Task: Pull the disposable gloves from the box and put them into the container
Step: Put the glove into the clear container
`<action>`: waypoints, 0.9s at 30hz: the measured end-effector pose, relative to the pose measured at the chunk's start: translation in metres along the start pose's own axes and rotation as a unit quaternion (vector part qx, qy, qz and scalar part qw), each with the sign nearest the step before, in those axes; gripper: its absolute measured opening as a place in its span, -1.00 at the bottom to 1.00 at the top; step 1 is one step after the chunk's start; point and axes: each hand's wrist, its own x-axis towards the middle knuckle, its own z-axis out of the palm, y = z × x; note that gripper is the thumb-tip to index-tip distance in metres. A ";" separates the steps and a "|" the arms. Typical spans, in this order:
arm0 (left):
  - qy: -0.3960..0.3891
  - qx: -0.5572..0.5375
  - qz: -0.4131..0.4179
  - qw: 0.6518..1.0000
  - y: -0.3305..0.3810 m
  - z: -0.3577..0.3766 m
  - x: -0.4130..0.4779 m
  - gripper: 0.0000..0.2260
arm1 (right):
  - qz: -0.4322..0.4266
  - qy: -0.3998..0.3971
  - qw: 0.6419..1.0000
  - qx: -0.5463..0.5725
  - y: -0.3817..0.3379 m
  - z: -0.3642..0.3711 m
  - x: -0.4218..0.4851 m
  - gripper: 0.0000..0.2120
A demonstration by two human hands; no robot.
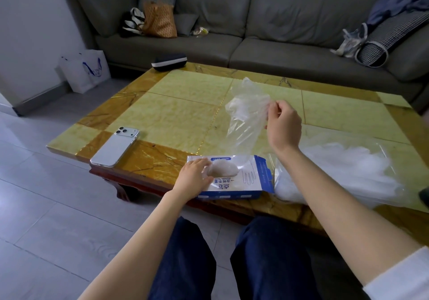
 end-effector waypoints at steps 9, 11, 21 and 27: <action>0.056 -0.298 0.000 0.953 0.068 -0.044 -0.008 -0.58 | 0.168 -0.151 0.960 0.163 0.004 -0.026 -0.008 -0.70; 0.005 -0.338 -0.005 0.941 0.079 -0.044 -0.007 -0.42 | 0.188 -0.180 0.949 0.180 0.006 -0.028 -0.012 -0.69; 0.079 -0.318 0.023 0.945 0.099 -0.067 0.009 -0.92 | 0.179 -0.332 0.914 0.151 0.025 -0.064 -0.016 -0.77; 0.023 -0.142 0.058 0.988 0.108 -0.094 0.027 -0.95 | 0.057 -0.307 0.947 0.077 0.005 -0.093 0.019 -0.55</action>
